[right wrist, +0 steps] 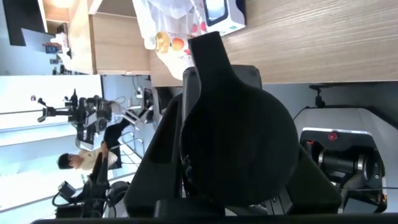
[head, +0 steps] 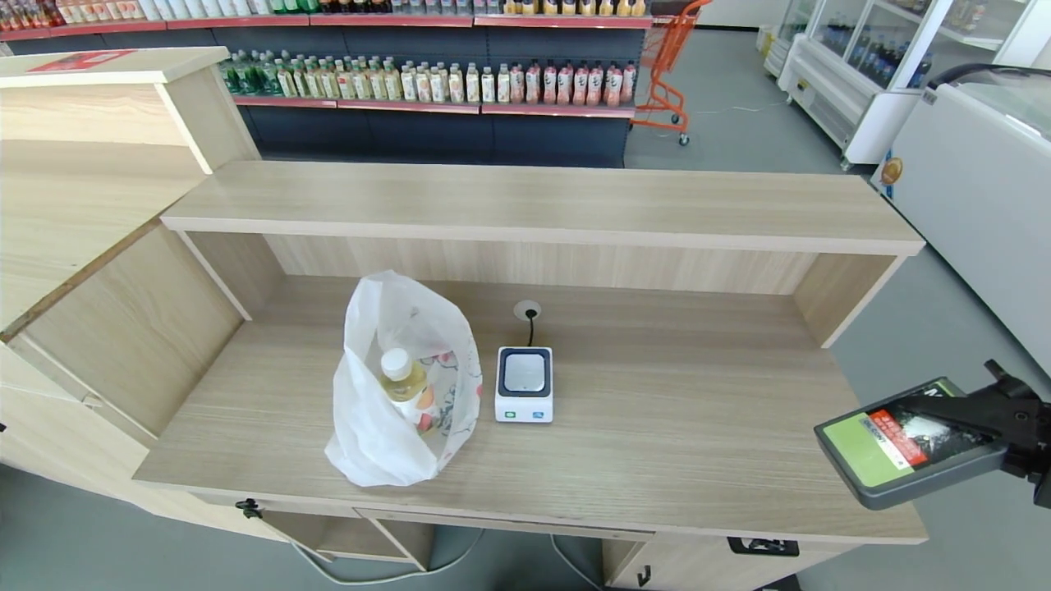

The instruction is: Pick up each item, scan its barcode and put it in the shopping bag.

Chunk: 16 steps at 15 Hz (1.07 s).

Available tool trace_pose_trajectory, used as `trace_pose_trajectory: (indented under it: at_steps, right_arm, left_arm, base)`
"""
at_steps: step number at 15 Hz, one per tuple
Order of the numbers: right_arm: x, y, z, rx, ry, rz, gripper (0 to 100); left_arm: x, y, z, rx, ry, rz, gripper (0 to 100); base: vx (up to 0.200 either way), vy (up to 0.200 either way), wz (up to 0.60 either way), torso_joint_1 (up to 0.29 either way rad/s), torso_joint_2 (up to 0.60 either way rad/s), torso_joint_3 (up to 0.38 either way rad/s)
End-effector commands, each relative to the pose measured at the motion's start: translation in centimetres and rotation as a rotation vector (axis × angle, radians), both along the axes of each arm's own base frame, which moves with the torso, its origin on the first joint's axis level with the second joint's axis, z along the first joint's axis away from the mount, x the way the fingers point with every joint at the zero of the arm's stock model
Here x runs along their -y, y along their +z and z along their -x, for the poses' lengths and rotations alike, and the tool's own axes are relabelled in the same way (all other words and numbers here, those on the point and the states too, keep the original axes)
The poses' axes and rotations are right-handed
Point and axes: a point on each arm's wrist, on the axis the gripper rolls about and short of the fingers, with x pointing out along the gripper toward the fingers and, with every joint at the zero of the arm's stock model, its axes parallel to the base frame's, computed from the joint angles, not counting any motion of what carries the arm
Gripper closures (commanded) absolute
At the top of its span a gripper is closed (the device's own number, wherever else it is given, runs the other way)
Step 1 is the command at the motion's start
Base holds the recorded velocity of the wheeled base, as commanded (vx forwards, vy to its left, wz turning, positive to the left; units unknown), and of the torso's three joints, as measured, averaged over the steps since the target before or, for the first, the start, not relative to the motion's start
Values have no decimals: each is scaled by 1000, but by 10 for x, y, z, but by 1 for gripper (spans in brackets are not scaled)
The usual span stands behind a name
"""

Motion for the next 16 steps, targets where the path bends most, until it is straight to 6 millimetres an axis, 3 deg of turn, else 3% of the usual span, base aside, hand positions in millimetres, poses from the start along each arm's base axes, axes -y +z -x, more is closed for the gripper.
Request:
trace_pose_trajectory:
  at_steps: [1, 7, 11, 16]
  right_arm:
    - [1, -2, -4, -10, 1, -2, 100]
    - [6, -6, -14, -3, -36, 21, 100]
    - [5, -6, -12, -4, -37, 20, 100]
    - [5, -7, -18, -18, -66, 43, 100]
  left_arm:
    - [0, 0, 0, 0, 0, 0, 0]
    - [0, 0, 0, 0, 0, -2, 0]
    - [0, 0, 0, 0, 0, -3, 0]
    - [0, 0, 0, 0, 0, -9, 0]
  base:
    - [0, 200, 0, 2, 2, 2]
    - [0, 200, 0, 1, 1, 6]
    - [0, 0, 0, 0, 0, 0]
    - [200, 0, 0, -3, -2, 2]
